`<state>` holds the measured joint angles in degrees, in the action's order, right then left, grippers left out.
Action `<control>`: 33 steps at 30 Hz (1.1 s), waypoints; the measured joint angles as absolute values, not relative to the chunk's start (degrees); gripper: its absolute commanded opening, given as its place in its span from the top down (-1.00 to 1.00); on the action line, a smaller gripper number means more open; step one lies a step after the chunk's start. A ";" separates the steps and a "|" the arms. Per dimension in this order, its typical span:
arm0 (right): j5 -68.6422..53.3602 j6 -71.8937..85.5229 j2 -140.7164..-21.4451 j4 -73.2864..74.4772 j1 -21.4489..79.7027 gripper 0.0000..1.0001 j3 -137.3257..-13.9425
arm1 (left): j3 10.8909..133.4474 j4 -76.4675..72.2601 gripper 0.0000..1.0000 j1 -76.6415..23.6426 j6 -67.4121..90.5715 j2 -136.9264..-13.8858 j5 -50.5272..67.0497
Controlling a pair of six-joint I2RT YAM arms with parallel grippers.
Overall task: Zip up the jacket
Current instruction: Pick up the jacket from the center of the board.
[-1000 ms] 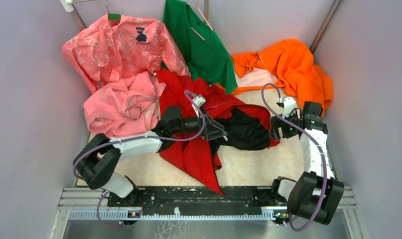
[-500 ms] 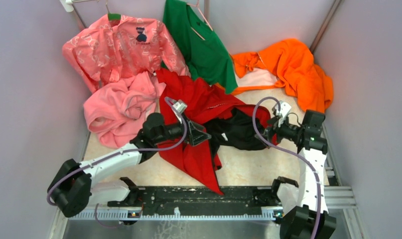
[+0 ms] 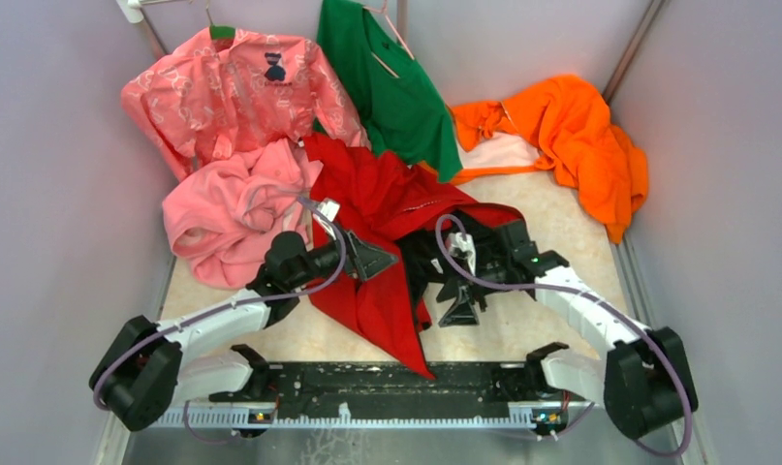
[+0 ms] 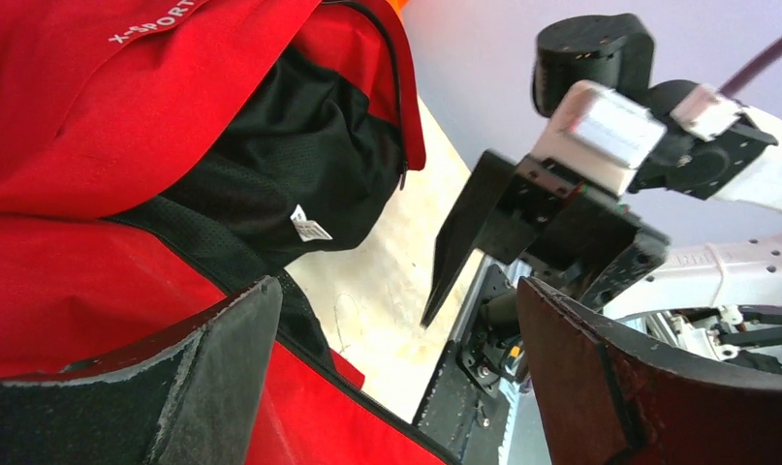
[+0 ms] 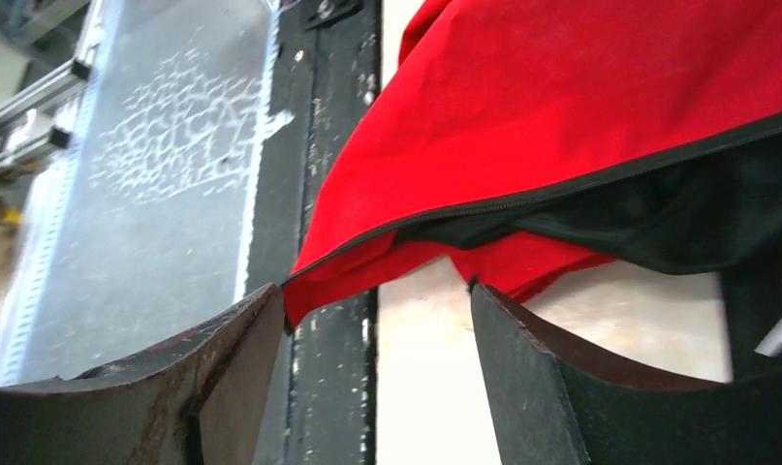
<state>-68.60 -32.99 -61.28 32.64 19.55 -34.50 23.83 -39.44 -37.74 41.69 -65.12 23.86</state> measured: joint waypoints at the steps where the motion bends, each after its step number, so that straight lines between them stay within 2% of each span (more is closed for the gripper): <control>1: -68.53 -30.46 -62.83 30.72 21.10 -0.37 -34.13 | 23.83 -39.44 -0.88 -37.74 42.11 -65.10 23.88; 8: -65.58 -14.79 -70.46 19.64 30.85 -0.34 -33.26 | 24.23 -34.09 -0.81 -37.71 41.65 -60.93 21.08; 14: -60.23 -1.26 -72.20 12.71 35.53 -0.34 -31.55 | 27.53 -24.14 -0.78 -37.71 38.41 -57.49 15.49; 18: -57.12 3.29 -74.72 11.25 38.48 -0.28 -31.53 | 28.18 -20.08 -0.75 -37.71 37.08 -56.18 13.19; 20: -55.59 4.10 -75.81 11.27 40.56 -0.15 -31.53 | 28.18 -18.48 -0.75 -37.71 36.47 -55.81 12.60; 25: -53.23 4.64 -76.88 11.11 43.03 0.41 -31.55 | 28.18 -16.58 -0.75 -37.71 35.92 -54.94 12.60; 27: -52.80 4.60 -77.30 11.05 43.00 0.76 -31.62 | 28.16 -16.88 -0.75 -37.71 35.83 -54.39 13.67; 28: -52.82 4.86 -77.43 11.07 42.98 0.87 -31.62 | 28.14 -17.30 -0.75 -37.71 35.77 -54.13 14.55; 30: -53.30 4.73 -77.43 11.09 43.00 0.98 -31.75 | 28.14 -18.65 -0.76 -37.71 35.70 -53.89 16.40; 33: -53.91 4.27 -77.43 11.62 43.00 1.00 -32.80 | 27.99 -20.78 -0.79 -37.71 35.86 -54.02 19.99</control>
<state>-53.91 4.27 -77.43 11.62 43.00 -32.80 27.99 -20.78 -37.71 35.86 -54.02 19.99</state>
